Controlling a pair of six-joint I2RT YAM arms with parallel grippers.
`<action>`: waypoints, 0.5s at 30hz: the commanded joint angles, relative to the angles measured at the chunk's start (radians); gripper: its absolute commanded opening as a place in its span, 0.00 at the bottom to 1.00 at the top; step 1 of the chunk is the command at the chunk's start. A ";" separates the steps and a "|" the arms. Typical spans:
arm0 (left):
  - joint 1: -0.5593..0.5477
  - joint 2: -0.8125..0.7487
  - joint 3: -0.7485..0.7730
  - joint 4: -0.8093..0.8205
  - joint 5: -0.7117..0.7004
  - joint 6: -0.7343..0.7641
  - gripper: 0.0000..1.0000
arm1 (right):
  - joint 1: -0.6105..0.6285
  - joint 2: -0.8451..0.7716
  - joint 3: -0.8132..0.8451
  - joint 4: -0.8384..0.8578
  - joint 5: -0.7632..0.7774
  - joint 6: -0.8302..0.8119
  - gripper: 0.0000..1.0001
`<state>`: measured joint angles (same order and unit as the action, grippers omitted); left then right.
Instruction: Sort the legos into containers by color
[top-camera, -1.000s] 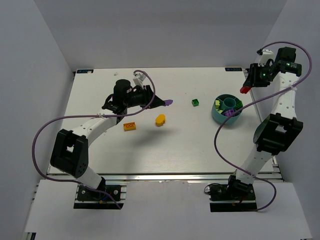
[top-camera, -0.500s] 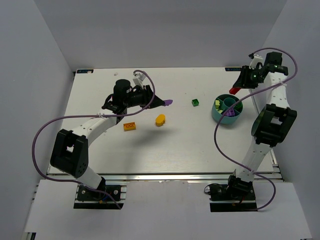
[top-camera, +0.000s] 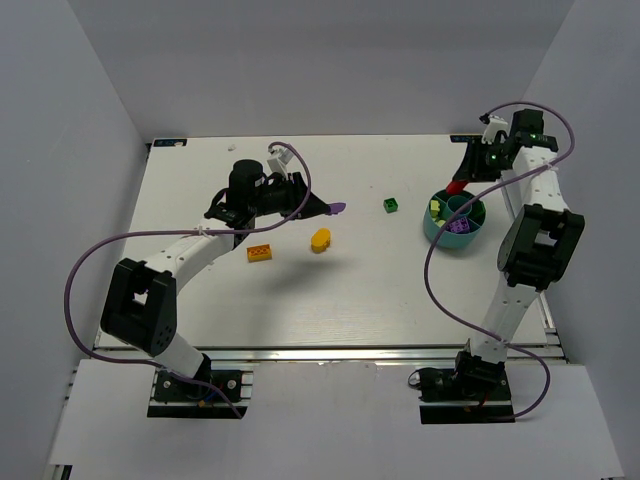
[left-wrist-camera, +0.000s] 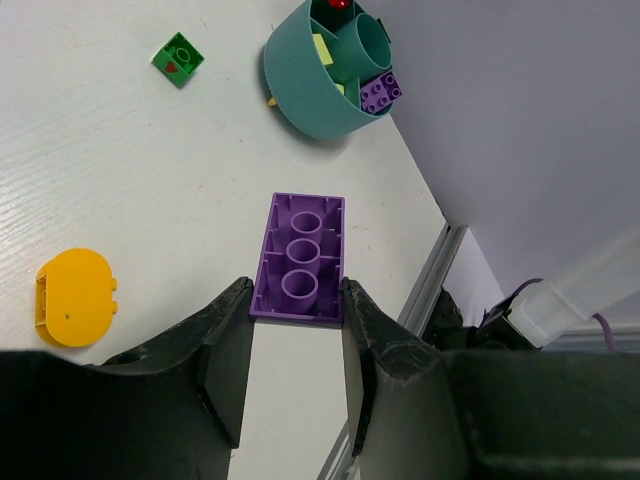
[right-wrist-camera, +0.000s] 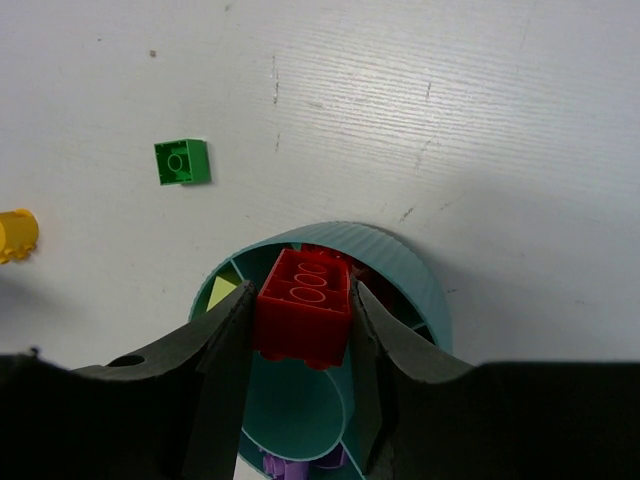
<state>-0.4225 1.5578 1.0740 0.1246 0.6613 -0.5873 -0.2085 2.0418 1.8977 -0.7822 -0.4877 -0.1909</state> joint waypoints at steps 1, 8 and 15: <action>-0.005 -0.031 0.035 -0.011 -0.006 0.012 0.00 | 0.003 0.003 -0.025 0.020 0.031 -0.016 0.00; -0.005 -0.033 0.030 -0.011 -0.003 0.015 0.00 | 0.003 -0.038 -0.095 0.001 0.054 -0.051 0.00; -0.005 -0.028 0.038 -0.010 0.001 0.017 0.00 | 0.003 -0.057 -0.109 0.006 0.044 -0.061 0.51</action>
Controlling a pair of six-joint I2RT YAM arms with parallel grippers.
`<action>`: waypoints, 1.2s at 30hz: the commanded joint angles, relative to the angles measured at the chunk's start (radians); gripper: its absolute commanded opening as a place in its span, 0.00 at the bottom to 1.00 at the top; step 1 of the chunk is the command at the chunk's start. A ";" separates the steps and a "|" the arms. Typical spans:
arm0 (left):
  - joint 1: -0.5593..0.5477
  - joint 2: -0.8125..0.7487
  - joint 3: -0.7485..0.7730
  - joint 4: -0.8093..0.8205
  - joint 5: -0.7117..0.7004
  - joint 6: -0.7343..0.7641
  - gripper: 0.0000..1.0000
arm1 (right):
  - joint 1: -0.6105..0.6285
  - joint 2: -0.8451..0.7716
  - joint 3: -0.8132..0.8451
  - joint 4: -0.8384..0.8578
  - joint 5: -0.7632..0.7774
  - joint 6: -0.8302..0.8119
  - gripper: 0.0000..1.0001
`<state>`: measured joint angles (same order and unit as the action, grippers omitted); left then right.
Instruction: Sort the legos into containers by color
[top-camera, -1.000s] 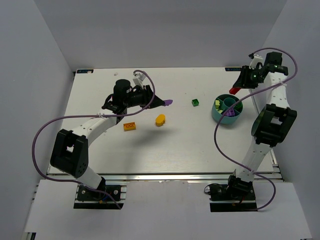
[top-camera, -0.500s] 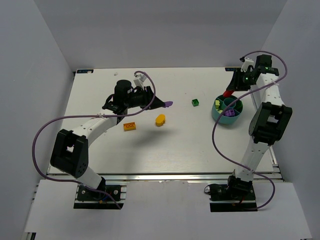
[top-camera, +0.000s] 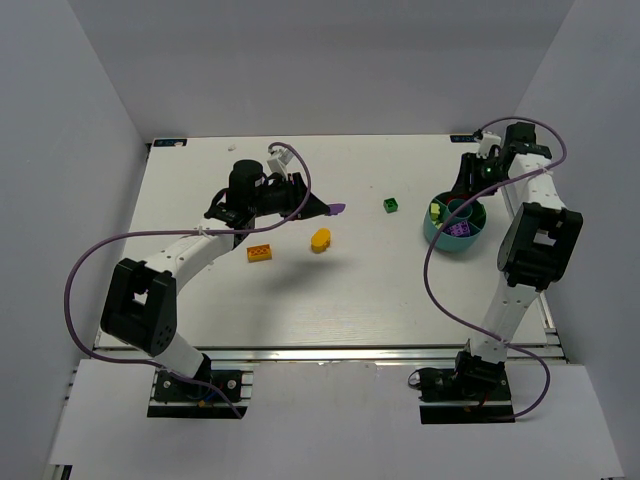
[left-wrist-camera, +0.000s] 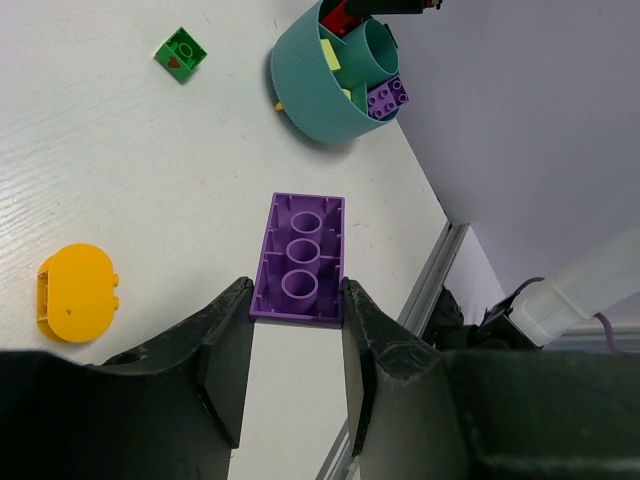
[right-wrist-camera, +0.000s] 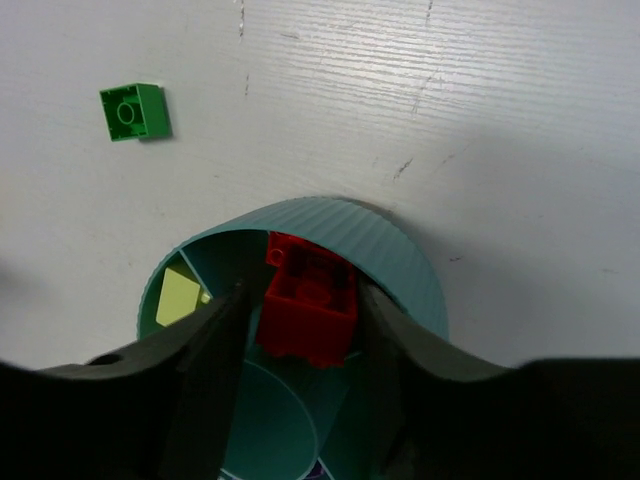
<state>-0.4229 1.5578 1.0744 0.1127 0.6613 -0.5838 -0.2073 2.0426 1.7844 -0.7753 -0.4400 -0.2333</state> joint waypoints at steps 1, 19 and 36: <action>-0.005 -0.028 0.038 0.004 0.001 0.012 0.00 | 0.003 -0.059 0.010 -0.002 -0.005 -0.021 0.57; -0.145 0.157 0.260 0.051 0.047 0.018 0.00 | -0.029 -0.306 0.049 0.029 -0.348 -0.325 0.89; -0.212 0.208 0.151 0.579 0.193 -0.134 0.00 | 0.105 -0.391 -0.140 -0.260 -0.858 -0.563 0.82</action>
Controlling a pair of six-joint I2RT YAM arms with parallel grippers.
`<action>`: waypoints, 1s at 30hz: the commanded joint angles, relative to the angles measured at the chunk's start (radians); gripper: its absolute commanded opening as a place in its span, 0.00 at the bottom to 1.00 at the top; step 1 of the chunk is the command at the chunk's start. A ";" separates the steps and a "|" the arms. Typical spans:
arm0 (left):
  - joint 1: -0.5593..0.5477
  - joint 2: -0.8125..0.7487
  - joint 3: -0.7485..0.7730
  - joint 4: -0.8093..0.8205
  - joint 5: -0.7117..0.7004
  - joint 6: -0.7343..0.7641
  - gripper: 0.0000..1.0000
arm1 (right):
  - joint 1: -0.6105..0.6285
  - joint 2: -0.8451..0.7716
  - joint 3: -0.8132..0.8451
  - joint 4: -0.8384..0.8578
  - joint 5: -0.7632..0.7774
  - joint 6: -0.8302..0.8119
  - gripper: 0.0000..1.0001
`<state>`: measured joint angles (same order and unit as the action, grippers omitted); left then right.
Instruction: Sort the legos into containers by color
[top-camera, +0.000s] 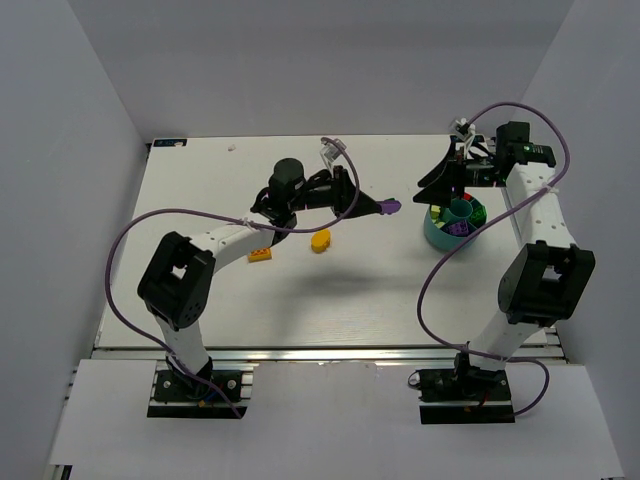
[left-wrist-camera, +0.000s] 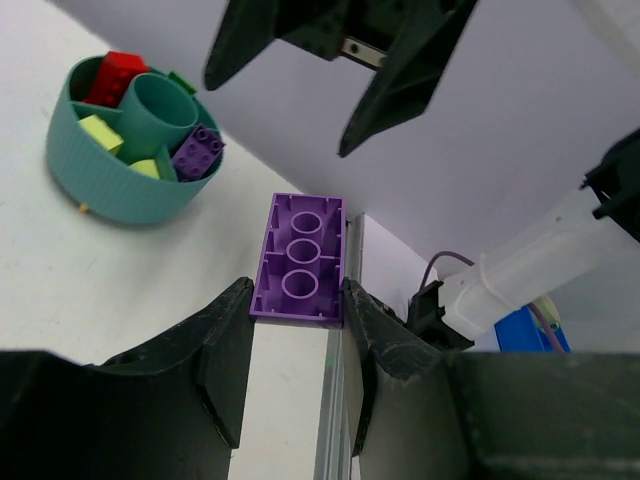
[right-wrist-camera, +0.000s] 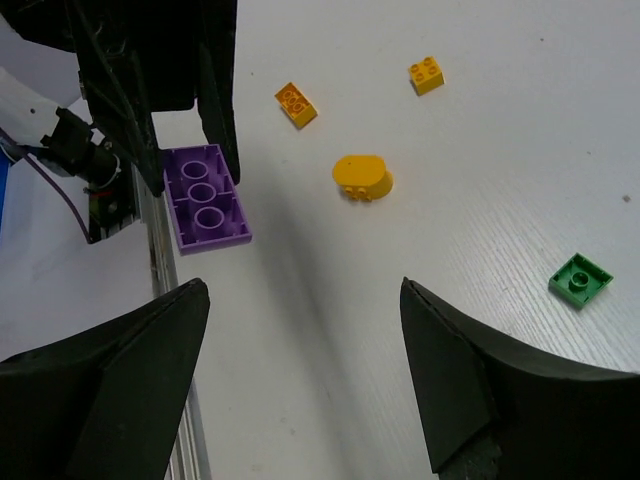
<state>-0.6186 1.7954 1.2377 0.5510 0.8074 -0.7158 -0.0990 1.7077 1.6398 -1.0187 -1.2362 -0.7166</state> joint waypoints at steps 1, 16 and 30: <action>-0.017 -0.031 -0.020 0.164 0.049 -0.004 0.00 | -0.004 -0.054 0.003 -0.018 -0.074 -0.083 0.82; -0.026 -0.004 -0.046 0.319 0.035 -0.106 0.00 | 0.084 -0.085 -0.084 -0.038 -0.177 -0.132 0.86; -0.026 0.001 -0.060 0.291 0.013 -0.082 0.00 | 0.134 -0.111 -0.104 0.055 -0.132 -0.018 0.89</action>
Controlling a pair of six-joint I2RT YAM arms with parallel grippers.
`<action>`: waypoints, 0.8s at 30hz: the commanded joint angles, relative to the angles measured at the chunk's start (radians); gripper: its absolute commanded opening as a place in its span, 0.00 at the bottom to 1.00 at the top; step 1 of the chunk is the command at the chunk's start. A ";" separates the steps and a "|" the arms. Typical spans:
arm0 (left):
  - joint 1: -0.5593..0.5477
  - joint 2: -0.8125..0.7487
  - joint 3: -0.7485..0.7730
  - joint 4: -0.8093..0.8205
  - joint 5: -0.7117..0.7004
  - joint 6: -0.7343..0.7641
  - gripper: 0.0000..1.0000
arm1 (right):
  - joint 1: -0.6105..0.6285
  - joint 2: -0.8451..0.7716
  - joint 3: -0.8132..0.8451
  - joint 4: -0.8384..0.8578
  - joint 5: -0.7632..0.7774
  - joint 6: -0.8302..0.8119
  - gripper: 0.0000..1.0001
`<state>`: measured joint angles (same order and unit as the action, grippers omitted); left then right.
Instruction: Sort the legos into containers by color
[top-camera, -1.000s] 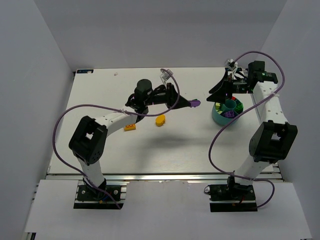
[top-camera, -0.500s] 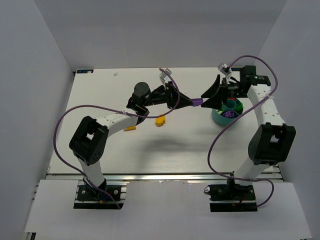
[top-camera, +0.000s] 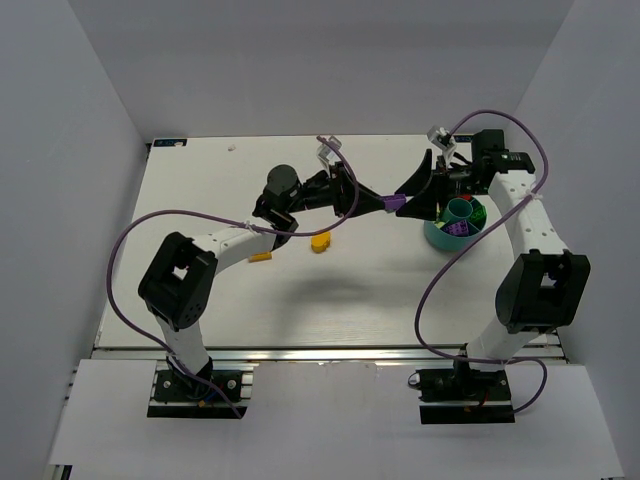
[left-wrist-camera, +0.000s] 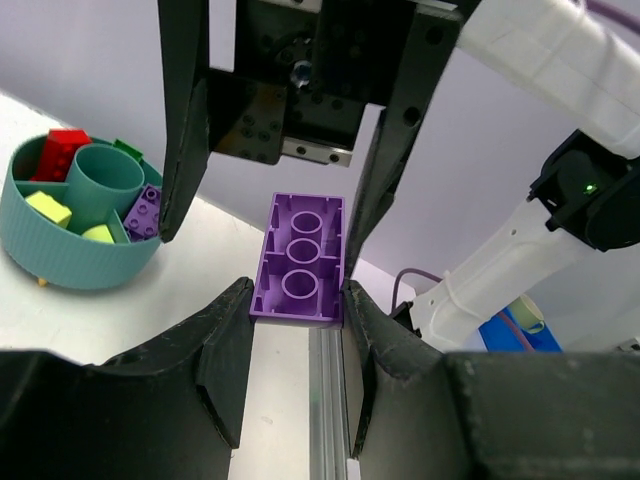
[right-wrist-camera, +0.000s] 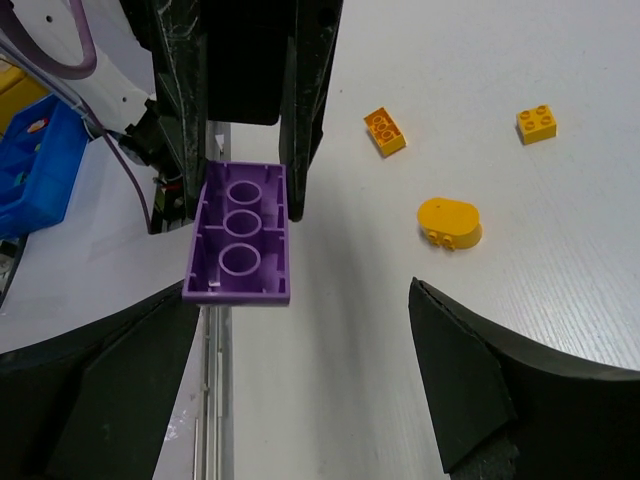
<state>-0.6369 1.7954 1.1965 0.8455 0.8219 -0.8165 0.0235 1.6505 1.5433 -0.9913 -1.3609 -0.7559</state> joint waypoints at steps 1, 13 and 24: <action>-0.007 0.005 -0.017 -0.005 -0.001 0.019 0.00 | 0.010 -0.058 -0.012 0.029 0.014 0.020 0.89; -0.007 0.035 -0.017 0.037 0.008 -0.004 0.00 | 0.010 -0.164 -0.158 0.420 -0.001 0.380 0.84; -0.007 0.036 -0.015 0.059 0.005 -0.016 0.00 | 0.021 -0.143 -0.160 0.447 0.032 0.428 0.77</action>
<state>-0.6392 1.8427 1.1839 0.8696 0.8230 -0.8299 0.0357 1.5124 1.3849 -0.5827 -1.3354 -0.3611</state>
